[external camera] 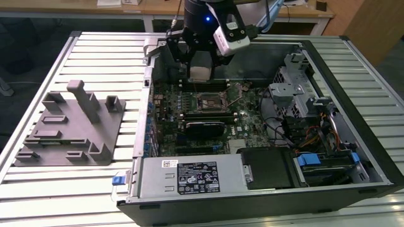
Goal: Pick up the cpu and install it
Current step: 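Pick up the cpu and move it towards the insertion slot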
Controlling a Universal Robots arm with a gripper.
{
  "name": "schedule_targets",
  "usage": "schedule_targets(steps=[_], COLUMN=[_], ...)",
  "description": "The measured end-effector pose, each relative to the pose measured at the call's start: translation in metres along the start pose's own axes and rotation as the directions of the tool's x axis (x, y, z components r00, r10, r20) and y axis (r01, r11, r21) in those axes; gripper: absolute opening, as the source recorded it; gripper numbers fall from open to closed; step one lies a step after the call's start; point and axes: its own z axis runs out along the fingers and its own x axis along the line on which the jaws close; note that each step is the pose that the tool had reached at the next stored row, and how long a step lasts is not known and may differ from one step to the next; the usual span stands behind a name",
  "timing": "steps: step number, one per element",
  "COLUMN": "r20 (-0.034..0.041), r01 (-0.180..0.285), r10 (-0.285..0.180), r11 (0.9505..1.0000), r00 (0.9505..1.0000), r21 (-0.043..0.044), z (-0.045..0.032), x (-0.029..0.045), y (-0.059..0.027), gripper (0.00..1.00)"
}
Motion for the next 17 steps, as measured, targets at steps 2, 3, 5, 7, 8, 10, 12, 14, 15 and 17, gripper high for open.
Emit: schedule_targets(steps=[2,3,5,7,8,10,12,14,15,17], r20=[-0.0006,-0.0011,-0.0014,-0.0016,-0.0015,0.0013,0.0056,0.0103,0.0125,0.0177], r01=[0.0,0.0,0.0,0.001,0.002,0.005,0.006,0.006,0.007,0.008], r10=[0.0,0.0,0.0,-0.001,-0.002,-0.005,-0.006,-0.006,-0.007,-0.008], r11=[1.0,1.0,1.0,1.0,1.0,1.0,1.0,1.0,1.0,1.0], r00=[1.0,1.0,1.0,1.0,1.0,1.0,1.0,0.9999,0.9999,0.9998], r21=[-0.0001,-0.0001,-0.0002,0.0,0.0,-0.0003,-0.0003,-0.0006,-0.0006,-0.0009], z=[0.0036,0.0055,0.009,0.0106,0.0112,0.0131,0.0152,0.0172,0.0182,0.0201], x=[-0.0011,-0.0018,-0.0035,-0.0053,-0.0058,-0.0062,-0.0065,-0.0067,-0.0068,-0.007], y=[0.0011,0.0017,0.0037,0.006,0.0066,0.0067,0.0067,0.0066,0.0066,0.0065], gripper=[0.54,0.54,0.54,0.54,0.54,0.54,0.54,0.54,0.54,0.54])
